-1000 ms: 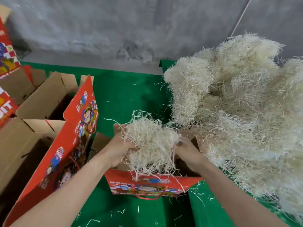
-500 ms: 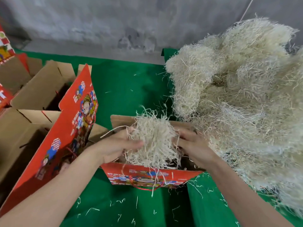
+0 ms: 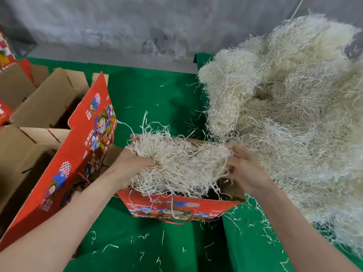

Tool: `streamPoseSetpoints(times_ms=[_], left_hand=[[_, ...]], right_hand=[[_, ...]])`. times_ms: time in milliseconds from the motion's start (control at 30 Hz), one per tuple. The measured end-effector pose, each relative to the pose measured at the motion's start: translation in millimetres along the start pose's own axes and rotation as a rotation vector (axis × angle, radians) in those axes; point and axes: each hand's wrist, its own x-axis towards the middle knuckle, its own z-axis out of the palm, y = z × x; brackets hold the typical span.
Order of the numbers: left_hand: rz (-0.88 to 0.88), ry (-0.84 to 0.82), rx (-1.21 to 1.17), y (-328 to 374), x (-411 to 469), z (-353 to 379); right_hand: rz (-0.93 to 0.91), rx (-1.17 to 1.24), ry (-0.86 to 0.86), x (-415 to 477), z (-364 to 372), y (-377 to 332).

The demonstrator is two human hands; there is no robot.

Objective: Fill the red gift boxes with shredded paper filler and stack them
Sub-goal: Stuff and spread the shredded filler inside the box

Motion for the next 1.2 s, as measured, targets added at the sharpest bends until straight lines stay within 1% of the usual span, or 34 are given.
streamPoseSetpoints(times_ms=[33, 67, 133, 167, 200, 233, 267, 300, 333, 367, 400, 433, 467, 500, 567, 600, 667, 733, 767, 833, 933, 1000, 1033, 1100, 1133, 1200], left_hand=[[0.032, -0.031, -0.018, 1.8, -1.1, 4.2], [0.064, -0.078, -0.025, 3.7, -2.8, 8.9], [0.103, -0.205, 0.004, 7.9, -6.6, 20.8], [0.122, -0.266, 0.040, 9.4, -8.0, 24.8], [0.137, -0.308, 0.078, 11.9, -10.8, 26.9], [0.133, -0.309, 0.092, 14.2, -11.1, 23.6], [0.120, -0.275, 0.084, 16.9, -10.5, 15.8], [0.116, -0.236, 0.066, 17.4, -8.3, 4.7], [0.119, -0.223, 0.048, 16.0, -5.6, -6.5], [0.135, -0.257, 0.052, 15.1, -5.5, -13.9], [0.146, -0.319, 0.069, 15.4, -7.6, -15.4], [0.143, -0.379, 0.086, 14.8, -9.4, -11.6], [0.129, -0.436, 0.107, 13.8, -12.0, -4.6], [0.113, -0.484, 0.128, 13.4, -13.0, 2.1], [0.080, -0.563, 0.167, 15.7, -15.1, 14.0], [0.037, -0.555, 0.158, 16.3, -12.0, 13.9], [-0.017, -0.401, 0.112, 17.9, -6.3, 7.3], [-0.002, -0.243, 0.061, 19.0, -4.2, -3.5], [-0.009, -0.205, 0.036, 19.0, -3.4, -7.8], [-0.039, -0.203, -0.044, 15.9, -4.9, -15.6], [-0.086, -0.243, -0.198, 14.6, -7.8, -21.7], [-0.067, -0.297, -0.274, 16.2, -6.4, -17.1], [-0.037, -0.319, -0.221, 16.3, -4.4, -11.4], [0.051, -0.319, -0.020, 17.0, -4.2, 5.9], [0.096, -0.320, 0.044, 15.6, -3.8, 14.7], [0.107, -0.282, 0.103, 17.8, -3.4, 21.5]], right_hand=[[0.010, 0.022, -0.086, 0.0, 6.2, -1.3], [0.031, -0.015, -0.167, 0.4, 14.0, -1.8], [0.068, -0.168, -0.299, 1.5, 32.8, -0.8], [0.065, -0.236, -0.323, 2.7, 40.7, 2.2], [0.045, -0.296, -0.309, 2.9, 45.6, 5.0], [0.016, -0.351, -0.231, 3.5, 44.9, 5.6], [-0.001, -0.399, -0.116, 3.4, 39.5, 4.2], [-0.013, -0.420, -0.002, 3.4, 29.6, 3.5], [-0.015, -0.383, 0.063, 2.4, 18.6, 2.4], [-0.006, -0.316, 0.030, 1.9, 10.0, 2.8], [0.011, -0.270, -0.080, 0.2, 6.7, 2.6], [0.054, -0.277, -0.203, -2.0, 10.9, 2.2], [0.101, -0.314, -0.284, -2.9, 21.3, 2.1], [0.118, -0.339, -0.314, -1.0, 32.1, 3.8], [0.090, -0.329, -0.252, 8.0, 49.6, 8.9], [0.059, -0.330, -0.183, 10.7, 52.4, 9.0], [0.026, -0.366, -0.085, 9.9, 45.9, 5.6], [-0.011, -0.332, -0.069, 6.8, 28.4, 5.0], [-0.004, -0.300, -0.076, 6.4, 19.5, 4.5], [0.013, -0.293, -0.079, 4.0, 9.1, 3.1], [0.087, -0.301, 0.017, 6.2, 5.6, 1.0], [0.115, -0.242, -0.016, 6.9, 10.2, -1.3], [0.125, -0.199, -0.092, 5.0, 16.9, -4.9], [0.184, -0.227, -0.237, 5.7, 36.0, -7.6], [0.205, -0.270, -0.270, 7.0, 47.6, -5.9], [0.207, -0.369, -0.247, 12.1, 59.1, -2.8]])
